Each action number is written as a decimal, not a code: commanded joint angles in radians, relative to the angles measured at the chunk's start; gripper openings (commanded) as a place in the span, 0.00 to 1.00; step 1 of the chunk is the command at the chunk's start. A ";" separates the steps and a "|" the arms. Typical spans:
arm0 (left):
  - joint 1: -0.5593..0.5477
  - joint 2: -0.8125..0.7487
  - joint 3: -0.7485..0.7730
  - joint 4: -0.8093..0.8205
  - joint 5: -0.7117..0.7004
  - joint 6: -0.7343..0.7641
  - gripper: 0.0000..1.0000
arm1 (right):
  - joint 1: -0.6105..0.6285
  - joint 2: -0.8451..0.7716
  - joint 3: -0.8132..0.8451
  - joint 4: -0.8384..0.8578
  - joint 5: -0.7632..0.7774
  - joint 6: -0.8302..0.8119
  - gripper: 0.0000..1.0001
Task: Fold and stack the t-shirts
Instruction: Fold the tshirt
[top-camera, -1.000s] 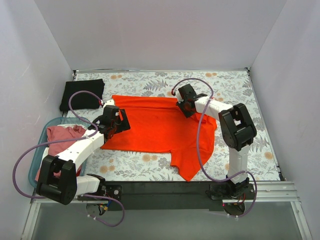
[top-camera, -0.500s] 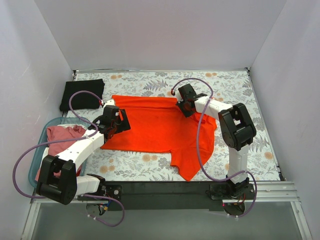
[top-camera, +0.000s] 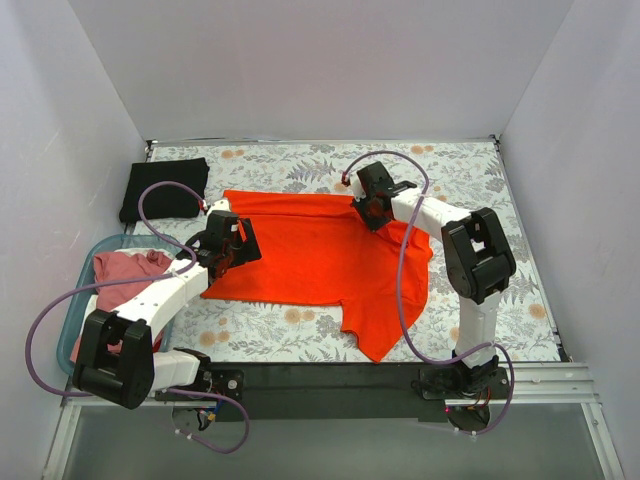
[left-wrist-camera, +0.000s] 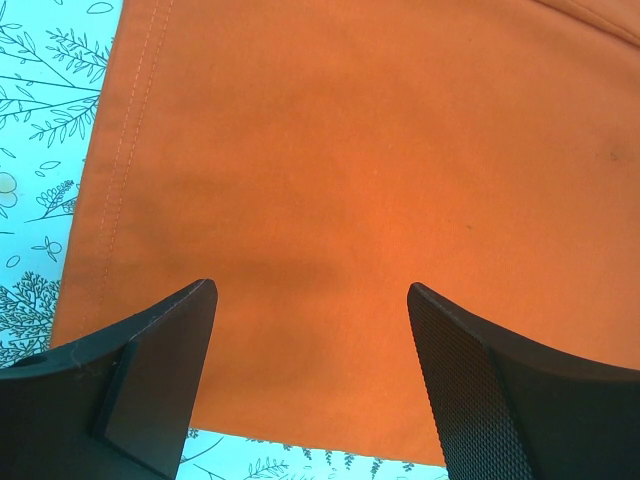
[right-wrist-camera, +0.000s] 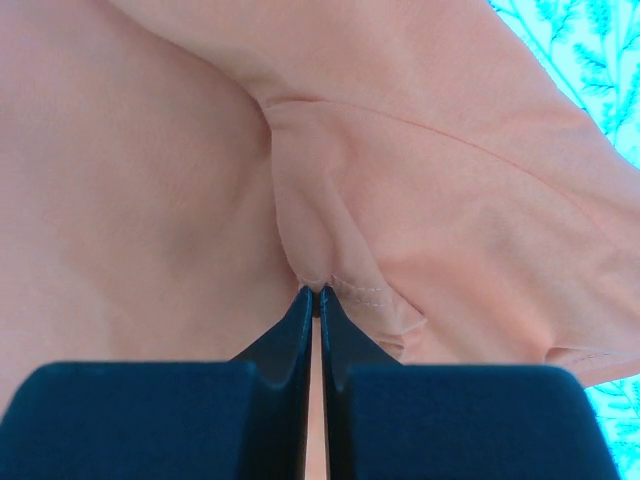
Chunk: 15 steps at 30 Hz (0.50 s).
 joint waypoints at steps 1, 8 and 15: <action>-0.003 0.002 0.022 0.007 0.001 0.012 0.76 | -0.005 -0.052 0.051 -0.042 -0.010 0.021 0.06; -0.003 0.008 0.022 0.006 0.004 0.012 0.76 | -0.005 -0.057 0.091 -0.094 -0.080 0.061 0.01; -0.003 0.014 0.023 0.004 0.010 0.013 0.76 | -0.003 0.004 0.150 -0.172 -0.186 0.162 0.05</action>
